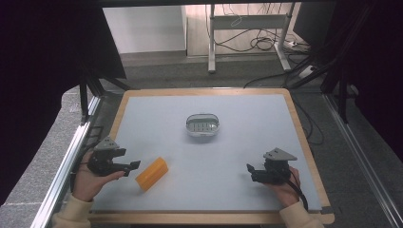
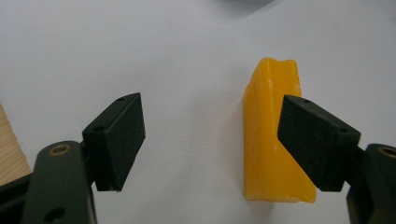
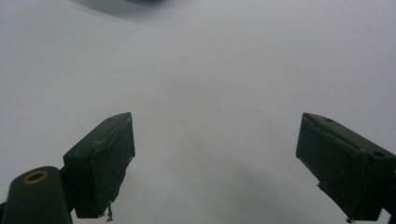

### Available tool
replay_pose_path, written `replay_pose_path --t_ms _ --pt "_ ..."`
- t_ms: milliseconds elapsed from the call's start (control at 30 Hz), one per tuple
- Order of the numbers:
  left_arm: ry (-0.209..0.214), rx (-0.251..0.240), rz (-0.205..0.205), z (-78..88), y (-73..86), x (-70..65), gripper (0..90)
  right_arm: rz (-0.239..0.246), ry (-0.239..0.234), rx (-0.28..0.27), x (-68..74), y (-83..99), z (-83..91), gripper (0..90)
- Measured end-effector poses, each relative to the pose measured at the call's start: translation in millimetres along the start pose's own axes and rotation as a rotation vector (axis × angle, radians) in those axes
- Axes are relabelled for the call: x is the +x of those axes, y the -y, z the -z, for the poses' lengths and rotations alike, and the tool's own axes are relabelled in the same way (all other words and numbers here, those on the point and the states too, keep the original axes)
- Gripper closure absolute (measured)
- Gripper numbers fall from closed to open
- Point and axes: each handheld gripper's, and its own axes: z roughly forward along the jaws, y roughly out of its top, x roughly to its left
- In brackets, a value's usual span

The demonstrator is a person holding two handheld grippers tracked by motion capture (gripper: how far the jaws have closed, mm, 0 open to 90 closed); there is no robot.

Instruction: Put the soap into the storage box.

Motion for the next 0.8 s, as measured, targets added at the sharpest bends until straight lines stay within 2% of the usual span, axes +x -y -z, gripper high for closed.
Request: replay_pose_path --t_ms 167,367,633,800 --pt "0.012 -0.004 -0.015 3.2 -4.1 -4.8 23.6 0.005 0.002 0.002 0.8 0.3 -0.9 12.0" --pt "0.003 0.009 -0.027 3.6 -8.9 -10.7 24.8 0.006 0.004 0.002 0.4 1.1 0.0 12.0" --pt "0.028 0.024 -0.057 2.2 -18.6 -22.0 25.5 0.025 0.006 -0.003 4.6 -0.2 3.2 12.1" --pt "0.049 0.042 -0.091 -3.3 -26.6 -32.6 25.4 0.033 0.012 -0.001 5.8 -0.1 3.3 12.1"
